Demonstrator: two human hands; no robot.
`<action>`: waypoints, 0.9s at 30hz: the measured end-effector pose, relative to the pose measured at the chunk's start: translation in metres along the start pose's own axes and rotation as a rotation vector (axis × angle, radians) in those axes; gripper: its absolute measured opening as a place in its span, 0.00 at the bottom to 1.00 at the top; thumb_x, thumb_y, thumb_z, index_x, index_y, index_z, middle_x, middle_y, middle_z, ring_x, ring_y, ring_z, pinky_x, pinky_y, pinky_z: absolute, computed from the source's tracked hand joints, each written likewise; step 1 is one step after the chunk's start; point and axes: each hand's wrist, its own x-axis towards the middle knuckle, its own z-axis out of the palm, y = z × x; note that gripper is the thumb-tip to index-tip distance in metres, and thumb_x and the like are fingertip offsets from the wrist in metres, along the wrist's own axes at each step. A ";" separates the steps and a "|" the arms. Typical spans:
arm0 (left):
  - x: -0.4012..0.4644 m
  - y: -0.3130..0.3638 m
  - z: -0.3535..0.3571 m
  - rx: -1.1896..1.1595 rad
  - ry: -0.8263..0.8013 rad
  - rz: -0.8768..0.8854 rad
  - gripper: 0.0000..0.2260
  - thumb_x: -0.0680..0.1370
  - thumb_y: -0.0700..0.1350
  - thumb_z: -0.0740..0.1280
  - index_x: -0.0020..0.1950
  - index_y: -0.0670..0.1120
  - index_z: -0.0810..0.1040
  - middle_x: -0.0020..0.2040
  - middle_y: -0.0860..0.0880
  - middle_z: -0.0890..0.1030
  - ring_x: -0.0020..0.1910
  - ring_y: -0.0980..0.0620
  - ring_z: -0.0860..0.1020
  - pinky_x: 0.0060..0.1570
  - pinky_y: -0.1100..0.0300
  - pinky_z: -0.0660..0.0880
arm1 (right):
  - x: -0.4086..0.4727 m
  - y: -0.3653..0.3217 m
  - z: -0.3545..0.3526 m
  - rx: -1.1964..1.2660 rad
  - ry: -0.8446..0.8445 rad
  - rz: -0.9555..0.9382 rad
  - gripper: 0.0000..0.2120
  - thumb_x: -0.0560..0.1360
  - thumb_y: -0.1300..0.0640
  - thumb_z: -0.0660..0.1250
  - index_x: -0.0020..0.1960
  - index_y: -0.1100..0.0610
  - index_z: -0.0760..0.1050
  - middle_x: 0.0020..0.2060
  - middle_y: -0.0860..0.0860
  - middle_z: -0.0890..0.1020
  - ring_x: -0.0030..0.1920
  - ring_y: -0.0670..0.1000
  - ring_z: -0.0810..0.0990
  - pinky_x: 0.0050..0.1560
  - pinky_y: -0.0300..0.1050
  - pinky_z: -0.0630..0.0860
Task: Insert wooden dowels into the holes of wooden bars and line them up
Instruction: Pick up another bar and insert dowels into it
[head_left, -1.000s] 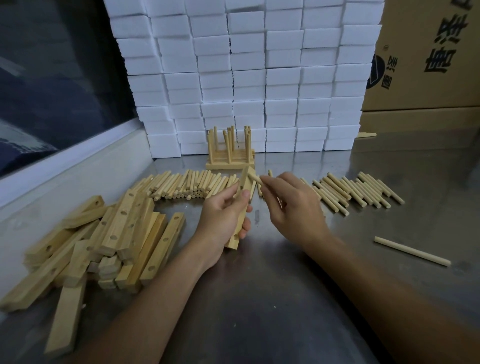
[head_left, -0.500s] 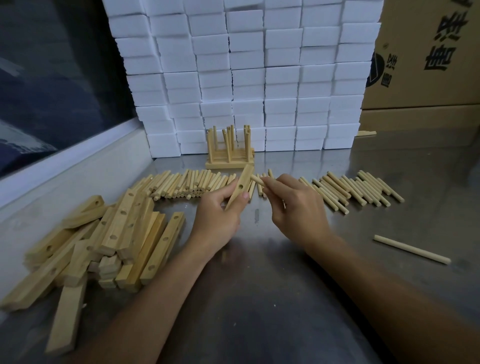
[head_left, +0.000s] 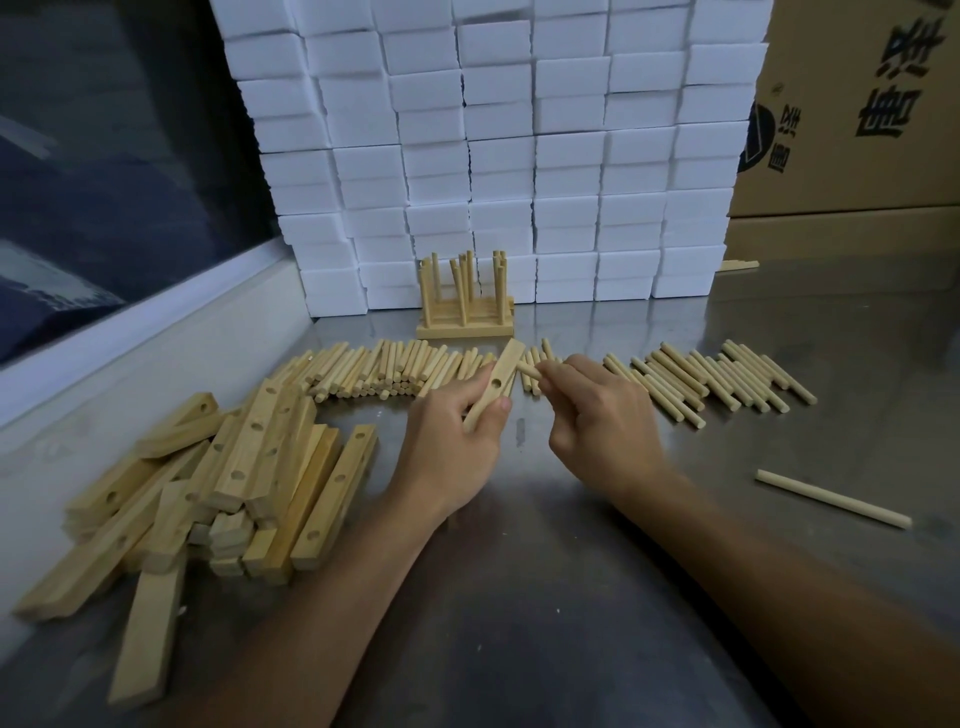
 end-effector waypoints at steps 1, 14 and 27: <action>0.000 -0.001 0.001 0.020 0.006 0.017 0.19 0.80 0.45 0.67 0.71 0.46 0.74 0.50 0.49 0.83 0.48 0.53 0.79 0.42 0.72 0.71 | 0.000 0.001 0.001 0.023 -0.008 0.020 0.08 0.78 0.63 0.64 0.48 0.65 0.81 0.35 0.56 0.79 0.29 0.58 0.74 0.27 0.54 0.73; 0.000 -0.006 0.004 0.321 -0.039 0.060 0.14 0.80 0.46 0.66 0.65 0.53 0.75 0.49 0.56 0.78 0.47 0.56 0.76 0.43 0.65 0.68 | 0.004 0.004 -0.001 0.289 0.099 0.253 0.06 0.76 0.58 0.72 0.49 0.59 0.85 0.35 0.48 0.84 0.32 0.44 0.80 0.35 0.42 0.79; 0.005 0.005 0.002 -0.360 -0.014 -0.646 0.06 0.82 0.48 0.65 0.49 0.47 0.77 0.42 0.47 0.79 0.20 0.58 0.70 0.19 0.65 0.65 | 0.004 0.025 -0.007 0.089 0.155 0.505 0.19 0.83 0.48 0.57 0.42 0.59 0.78 0.32 0.52 0.80 0.32 0.52 0.77 0.33 0.51 0.75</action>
